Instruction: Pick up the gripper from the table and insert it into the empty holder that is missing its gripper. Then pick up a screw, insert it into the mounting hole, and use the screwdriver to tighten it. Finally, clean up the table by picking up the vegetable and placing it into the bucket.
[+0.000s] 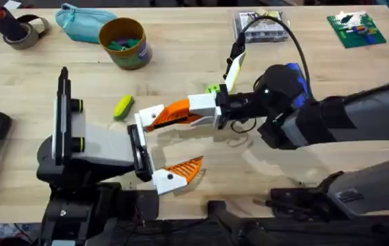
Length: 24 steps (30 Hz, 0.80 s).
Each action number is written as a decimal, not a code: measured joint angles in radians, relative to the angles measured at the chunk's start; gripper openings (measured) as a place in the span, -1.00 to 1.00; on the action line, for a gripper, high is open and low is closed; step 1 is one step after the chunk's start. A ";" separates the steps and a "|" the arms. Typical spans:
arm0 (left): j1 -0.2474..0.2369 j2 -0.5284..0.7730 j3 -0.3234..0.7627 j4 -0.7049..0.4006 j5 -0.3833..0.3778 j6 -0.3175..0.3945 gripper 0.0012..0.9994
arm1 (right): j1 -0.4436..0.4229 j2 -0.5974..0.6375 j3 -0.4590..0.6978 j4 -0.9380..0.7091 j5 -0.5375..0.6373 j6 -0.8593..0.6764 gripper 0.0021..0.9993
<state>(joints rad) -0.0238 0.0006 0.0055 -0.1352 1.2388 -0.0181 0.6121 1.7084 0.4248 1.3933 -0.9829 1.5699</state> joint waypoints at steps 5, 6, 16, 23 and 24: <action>0.000 0.000 0.000 0.000 0.000 0.000 0.97 | 0.000 0.000 0.000 0.000 0.001 0.000 -0.96; 0.000 0.000 0.000 0.000 0.000 0.000 0.97 | 0.001 0.000 0.000 0.000 0.001 0.000 -0.96; 0.000 0.000 0.000 0.000 -0.001 0.000 0.97 | 0.010 0.000 0.000 0.001 0.011 0.000 -0.96; 0.000 0.000 0.000 0.000 -0.001 0.000 0.97 | 0.011 0.000 0.000 0.001 0.014 0.000 -0.96; 0.000 0.000 0.000 0.000 -0.001 0.000 0.97 | 0.011 0.000 0.000 0.001 0.015 0.000 -0.96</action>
<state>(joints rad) -0.0238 0.0006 0.0055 -0.1349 1.2377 -0.0181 0.6235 1.7087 0.4248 1.3945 -0.9681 1.5700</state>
